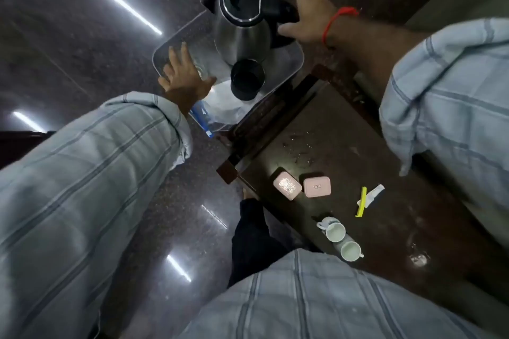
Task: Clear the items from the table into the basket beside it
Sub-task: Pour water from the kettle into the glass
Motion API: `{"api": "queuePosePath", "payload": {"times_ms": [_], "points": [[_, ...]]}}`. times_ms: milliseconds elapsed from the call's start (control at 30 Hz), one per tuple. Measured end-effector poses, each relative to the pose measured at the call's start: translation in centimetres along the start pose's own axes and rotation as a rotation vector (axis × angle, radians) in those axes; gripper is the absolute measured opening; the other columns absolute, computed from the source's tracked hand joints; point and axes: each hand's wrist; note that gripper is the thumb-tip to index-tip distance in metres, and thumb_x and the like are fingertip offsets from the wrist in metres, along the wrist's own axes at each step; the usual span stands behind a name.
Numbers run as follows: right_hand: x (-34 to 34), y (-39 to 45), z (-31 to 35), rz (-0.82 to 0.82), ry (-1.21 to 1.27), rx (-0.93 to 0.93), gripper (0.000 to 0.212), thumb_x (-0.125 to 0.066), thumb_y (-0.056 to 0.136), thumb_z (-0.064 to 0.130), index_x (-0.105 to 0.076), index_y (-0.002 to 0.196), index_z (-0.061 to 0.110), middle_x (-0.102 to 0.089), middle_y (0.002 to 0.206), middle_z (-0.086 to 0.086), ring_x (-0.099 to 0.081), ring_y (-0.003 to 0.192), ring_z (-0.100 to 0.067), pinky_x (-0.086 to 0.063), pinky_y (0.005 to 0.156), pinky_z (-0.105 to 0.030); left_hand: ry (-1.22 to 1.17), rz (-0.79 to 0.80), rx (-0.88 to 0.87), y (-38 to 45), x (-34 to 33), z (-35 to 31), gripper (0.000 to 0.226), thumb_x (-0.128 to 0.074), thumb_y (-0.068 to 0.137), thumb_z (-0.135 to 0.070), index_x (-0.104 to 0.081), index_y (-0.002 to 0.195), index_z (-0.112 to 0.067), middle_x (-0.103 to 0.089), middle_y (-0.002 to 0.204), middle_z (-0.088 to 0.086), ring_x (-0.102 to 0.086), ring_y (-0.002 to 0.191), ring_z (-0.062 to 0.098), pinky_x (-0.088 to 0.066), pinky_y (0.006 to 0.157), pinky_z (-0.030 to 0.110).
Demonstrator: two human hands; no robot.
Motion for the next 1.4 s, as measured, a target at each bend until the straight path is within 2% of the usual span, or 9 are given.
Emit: {"api": "queuePosePath", "payload": {"times_ms": [133,300,633,800,933,1067,1233,1333,1400], "points": [[-1.1,1.6,0.8,0.101,-0.033,-0.039,0.087,-0.070,0.087,0.022,-0.018,0.156,0.014,-0.046,0.151,-0.016,-0.047,0.138,-0.033,-0.044,0.111,-0.041,-0.007,-0.034,-0.025,1.3,-0.1,0.2,0.102,-0.080,0.082,-0.047,-0.017,0.161,-0.026,-0.020,0.166,0.017,-0.035,0.147,0.047,-0.020,0.117,0.068],[-2.8,2.9,0.3,-0.020,-0.030,-0.114,0.058,-0.070,0.083,0.025,-0.046,0.134,0.009,-0.059,0.135,-0.018,-0.059,0.122,-0.035,-0.051,0.094,-0.041,-0.074,-0.169,-0.087,0.3,-0.2,0.7,0.086,-0.078,0.082,-0.031,-0.032,0.155,-0.023,-0.038,0.153,0.016,-0.045,0.139,0.044,-0.030,0.115,0.060],[-4.2,-0.7,0.9,-0.110,0.128,-0.127,0.056,-0.058,0.091,0.025,-0.035,0.136,0.000,-0.058,0.128,-0.027,-0.059,0.117,-0.040,-0.047,0.094,-0.039,-0.315,-0.478,-0.224,-6.7,2.8,2.0,0.076,-0.072,0.071,-0.050,-0.043,0.141,-0.040,-0.046,0.143,0.008,-0.050,0.131,0.032,-0.037,0.109,0.055],[-2.7,-6.6,0.5,-0.272,0.263,-0.058,0.043,-0.059,0.092,0.020,-0.042,0.126,-0.001,-0.063,0.114,-0.023,-0.064,0.102,-0.037,-0.045,0.077,-0.034,-0.331,-0.496,-0.288,-10.7,3.6,1.5,0.077,-0.072,0.076,-0.054,-0.041,0.146,-0.040,-0.051,0.144,0.002,-0.048,0.131,0.031,-0.036,0.107,0.054],[-1.5,-13.0,-1.1,-0.405,0.391,0.002,0.042,-0.064,0.089,0.022,-0.044,0.122,0.006,-0.059,0.096,-0.006,-0.058,0.084,-0.022,-0.032,0.064,-0.016,-0.406,-0.535,-0.359,-15.2,3.6,0.4,0.087,-0.075,0.074,-0.054,-0.033,0.149,-0.044,-0.050,0.147,-0.004,-0.044,0.130,0.022,-0.029,0.104,0.043],[-0.5,-21.3,-4.3,-0.480,0.490,-0.009,0.041,-0.071,0.084,0.030,-0.046,0.113,0.015,-0.061,0.088,0.000,-0.061,0.080,-0.018,-0.042,0.068,-0.027,-0.541,-0.519,-0.436,-21.1,3.2,-2.0,0.101,-0.084,0.068,-0.053,-0.029,0.152,-0.043,-0.056,0.141,-0.012,-0.047,0.127,0.019,-0.033,0.109,0.041],[-1.3,-34.8,-9.6,-0.532,0.899,0.004,0.035,-0.076,0.080,0.020,-0.044,0.093,0.021,-0.058,0.061,0.007,-0.054,0.046,-0.006,-0.045,0.044,-0.025,-0.655,-0.435,-0.568,-30.6,0.3,-6.2,0.109,-0.085,0.069,-0.055,-0.029,0.159,-0.030,-0.062,0.137,-0.005,-0.052,0.126,0.023,-0.029,0.108,0.010],[-3.6,-43.4,-13.8,-0.575,1.098,-0.067,0.036,-0.081,0.075,0.013,-0.047,0.085,0.023,-0.060,0.059,0.006,-0.050,0.041,-0.018,-0.042,0.040,-0.029,-0.672,-0.340,-0.593,-36.2,-2.8,-8.8,0.099,-0.089,0.067,-0.047,-0.043,0.151,-0.022,-0.063,0.137,-0.004,-0.053,0.131,0.029,-0.041,0.115,0.043],[-5.3,-48.9,-16.3,-0.627,1.163,-0.130,0.037,-0.084,0.069,0.015,-0.050,0.081,0.023,-0.059,0.058,0.004,-0.047,0.037,-0.018,-0.041,0.038,-0.027,-0.675,-0.283,-0.601,-39.7,-5.2,-10.5,0.092,-0.091,0.064,-0.044,-0.048,0.144,-0.028,-0.061,0.141,-0.004,-0.052,0.135,0.029,-0.042,0.115,0.052]]}}
Point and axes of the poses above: each hand's wrist, its own y-axis towards the middle knuckle, its own x-axis out of the back of the hand, z = x × y
